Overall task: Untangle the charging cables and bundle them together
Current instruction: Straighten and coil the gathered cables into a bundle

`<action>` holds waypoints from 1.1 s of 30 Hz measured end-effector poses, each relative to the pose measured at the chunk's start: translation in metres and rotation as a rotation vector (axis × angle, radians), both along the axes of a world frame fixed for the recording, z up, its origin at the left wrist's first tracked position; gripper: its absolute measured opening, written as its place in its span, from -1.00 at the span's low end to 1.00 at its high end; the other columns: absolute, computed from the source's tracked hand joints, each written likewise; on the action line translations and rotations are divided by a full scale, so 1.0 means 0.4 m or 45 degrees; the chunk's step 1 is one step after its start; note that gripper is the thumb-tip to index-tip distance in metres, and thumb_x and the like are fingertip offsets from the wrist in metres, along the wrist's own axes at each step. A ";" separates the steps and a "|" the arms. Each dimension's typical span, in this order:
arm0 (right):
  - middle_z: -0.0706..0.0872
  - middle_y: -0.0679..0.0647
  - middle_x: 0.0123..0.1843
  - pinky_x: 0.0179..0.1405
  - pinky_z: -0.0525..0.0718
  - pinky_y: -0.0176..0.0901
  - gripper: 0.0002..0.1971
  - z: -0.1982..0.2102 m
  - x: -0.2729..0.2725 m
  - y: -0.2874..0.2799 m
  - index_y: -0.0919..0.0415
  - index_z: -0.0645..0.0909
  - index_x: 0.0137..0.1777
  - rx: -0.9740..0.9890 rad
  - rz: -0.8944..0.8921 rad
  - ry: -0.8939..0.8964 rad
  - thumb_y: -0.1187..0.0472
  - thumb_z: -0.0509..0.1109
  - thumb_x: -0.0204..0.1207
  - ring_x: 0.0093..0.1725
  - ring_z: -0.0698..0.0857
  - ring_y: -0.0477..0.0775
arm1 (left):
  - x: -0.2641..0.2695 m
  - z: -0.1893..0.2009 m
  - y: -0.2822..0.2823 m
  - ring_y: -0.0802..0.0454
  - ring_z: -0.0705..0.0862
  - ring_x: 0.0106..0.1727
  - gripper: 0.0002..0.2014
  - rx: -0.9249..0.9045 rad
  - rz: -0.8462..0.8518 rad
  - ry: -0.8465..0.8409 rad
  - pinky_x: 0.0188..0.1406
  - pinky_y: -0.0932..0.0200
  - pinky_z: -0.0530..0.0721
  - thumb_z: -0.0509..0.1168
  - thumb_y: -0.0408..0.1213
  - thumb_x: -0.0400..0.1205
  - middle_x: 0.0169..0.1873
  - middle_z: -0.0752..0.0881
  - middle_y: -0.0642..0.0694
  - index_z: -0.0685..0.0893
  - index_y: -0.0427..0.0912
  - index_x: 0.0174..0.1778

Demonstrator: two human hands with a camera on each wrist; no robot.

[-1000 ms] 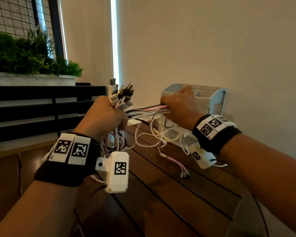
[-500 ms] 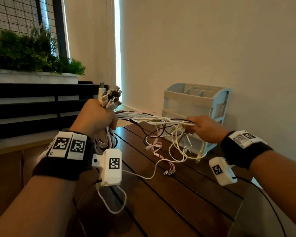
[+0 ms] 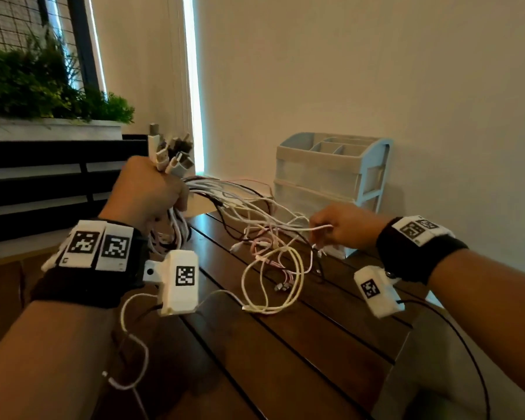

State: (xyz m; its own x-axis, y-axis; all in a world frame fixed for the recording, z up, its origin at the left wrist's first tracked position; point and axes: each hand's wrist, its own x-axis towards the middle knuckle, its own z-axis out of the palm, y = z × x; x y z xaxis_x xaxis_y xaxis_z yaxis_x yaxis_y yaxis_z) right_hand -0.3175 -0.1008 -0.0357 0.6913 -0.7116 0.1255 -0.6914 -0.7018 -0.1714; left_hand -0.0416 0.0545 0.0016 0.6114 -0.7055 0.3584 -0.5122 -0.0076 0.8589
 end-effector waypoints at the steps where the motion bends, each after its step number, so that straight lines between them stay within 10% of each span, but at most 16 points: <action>1: 0.75 -0.12 -0.19 -0.13 0.59 -0.24 -0.90 -0.007 -0.028 -0.018 0.06 0.73 -0.12 -0.018 -0.089 0.105 0.29 0.46 0.48 -0.22 0.66 -0.23 | 0.016 0.007 0.008 -0.15 0.55 -0.47 -0.91 -0.033 0.029 0.027 -0.49 0.19 0.53 0.40 -0.60 0.23 -0.48 0.62 -0.24 0.68 -0.37 -0.45; 5: 0.71 -0.11 -0.14 -0.08 0.56 -0.19 -0.77 -0.006 -0.127 -0.050 0.01 0.68 0.02 0.043 -0.367 0.157 0.09 0.59 0.38 -0.08 0.68 -0.02 | 0.047 0.020 0.026 -0.19 0.59 -0.41 -0.85 -0.082 0.005 0.132 -0.48 0.09 0.60 0.37 -0.68 0.21 -0.43 0.63 -0.28 0.66 -0.37 -0.44; 11: 0.78 -0.09 -0.19 -0.18 0.68 -0.26 -0.73 0.017 0.035 0.064 0.06 0.71 0.04 0.250 -0.110 0.050 -0.06 0.53 0.44 -0.23 0.73 -0.16 | -0.034 0.007 -0.004 -0.21 0.61 -0.45 -0.90 -0.050 -0.144 0.019 -0.46 -0.01 0.63 0.41 -0.63 0.12 -0.51 0.65 -0.32 0.66 -0.41 -0.56; 15: 0.70 -0.07 0.08 0.02 0.70 -0.08 -0.52 -0.032 0.150 0.081 -0.01 0.60 0.21 0.343 -0.032 0.109 -0.15 0.57 0.34 0.01 0.67 -0.03 | -0.074 0.016 0.001 -0.16 0.54 -0.48 -0.87 -0.167 -0.216 0.034 -0.54 0.17 0.51 0.39 -0.68 0.20 -0.50 0.59 -0.25 0.60 -0.42 -0.52; 20: 0.77 -0.02 -0.15 -0.19 0.58 -0.22 -0.97 -0.054 0.181 0.082 -0.02 0.75 -0.18 0.546 0.005 -0.185 0.08 0.51 0.47 -0.19 0.64 -0.08 | -0.062 0.026 0.005 -0.19 0.58 -0.41 -0.84 -0.285 -0.186 0.170 -0.43 0.00 0.61 0.39 -0.69 0.21 -0.42 0.61 -0.31 0.57 -0.40 -0.52; 24: 0.80 -0.04 -0.07 0.08 0.63 -0.09 -0.75 -0.070 0.178 0.088 -0.02 0.76 -0.19 0.640 -0.001 -0.221 -0.16 0.58 0.30 0.00 0.72 -0.01 | -0.061 0.026 0.008 -0.20 0.57 -0.43 -0.86 -0.334 -0.173 0.257 -0.45 0.02 0.62 0.38 -0.69 0.21 -0.44 0.60 -0.29 0.59 -0.41 -0.50; 30: 0.67 0.01 -0.30 -0.31 0.56 -0.19 -0.86 -0.068 0.132 0.062 0.07 0.68 -0.30 0.241 -0.211 -0.119 0.23 0.45 0.50 -0.27 0.63 -0.03 | -0.021 0.047 0.022 -0.20 0.59 -0.51 -0.79 -0.357 -0.084 0.346 -0.52 0.08 0.64 0.33 -0.69 0.24 -0.49 0.60 -0.23 0.57 -0.31 -0.54; 33: 0.78 0.20 -0.18 -0.17 0.75 0.03 -0.81 -0.063 0.052 0.003 0.34 0.74 -0.06 0.390 -0.414 -0.562 0.45 0.28 0.55 -0.24 0.76 0.16 | 0.013 0.052 0.032 -0.13 0.58 -0.53 -0.78 -0.349 -0.027 0.395 -0.66 0.21 0.58 0.34 -0.68 0.26 -0.49 0.59 -0.19 0.56 -0.28 -0.51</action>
